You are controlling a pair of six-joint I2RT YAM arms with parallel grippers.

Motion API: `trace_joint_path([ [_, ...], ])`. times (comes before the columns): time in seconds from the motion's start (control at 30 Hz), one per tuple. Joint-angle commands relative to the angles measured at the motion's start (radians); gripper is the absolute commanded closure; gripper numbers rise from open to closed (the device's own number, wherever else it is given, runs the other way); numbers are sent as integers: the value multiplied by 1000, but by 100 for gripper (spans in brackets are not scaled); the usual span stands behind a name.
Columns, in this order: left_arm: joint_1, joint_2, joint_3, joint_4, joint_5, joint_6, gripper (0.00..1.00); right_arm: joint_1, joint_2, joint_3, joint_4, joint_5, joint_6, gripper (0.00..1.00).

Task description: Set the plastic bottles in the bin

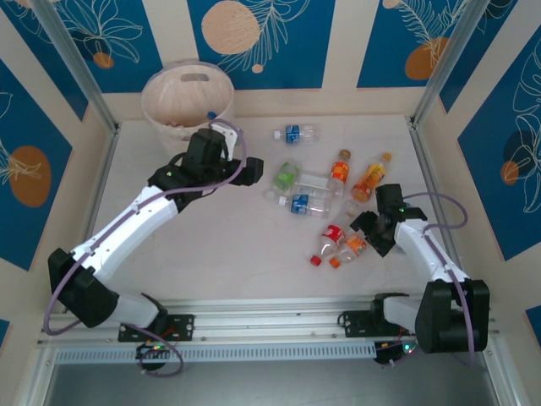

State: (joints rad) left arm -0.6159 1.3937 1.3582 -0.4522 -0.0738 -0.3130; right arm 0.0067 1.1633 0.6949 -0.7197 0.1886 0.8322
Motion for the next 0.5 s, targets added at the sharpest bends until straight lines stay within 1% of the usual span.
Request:
trace_joint_path([
  [0.0, -2, -48, -8, 15, -40, -9, 3, -26, 20, -33, 29, -42, -24, 24],
  [0.17, -2, -36, -7, 17, -40, -16, 3, -33, 55, -49, 80, -80, -16, 24],
  [0.27, -2, -24, -1, 18, -23, -22, 3, -17, 77, -58, 98, -85, -9, 23],
  [0.47, -2, -21, -1, 12, -32, -25, 3, 16, 115, -87, 136, -83, 25, 19],
])
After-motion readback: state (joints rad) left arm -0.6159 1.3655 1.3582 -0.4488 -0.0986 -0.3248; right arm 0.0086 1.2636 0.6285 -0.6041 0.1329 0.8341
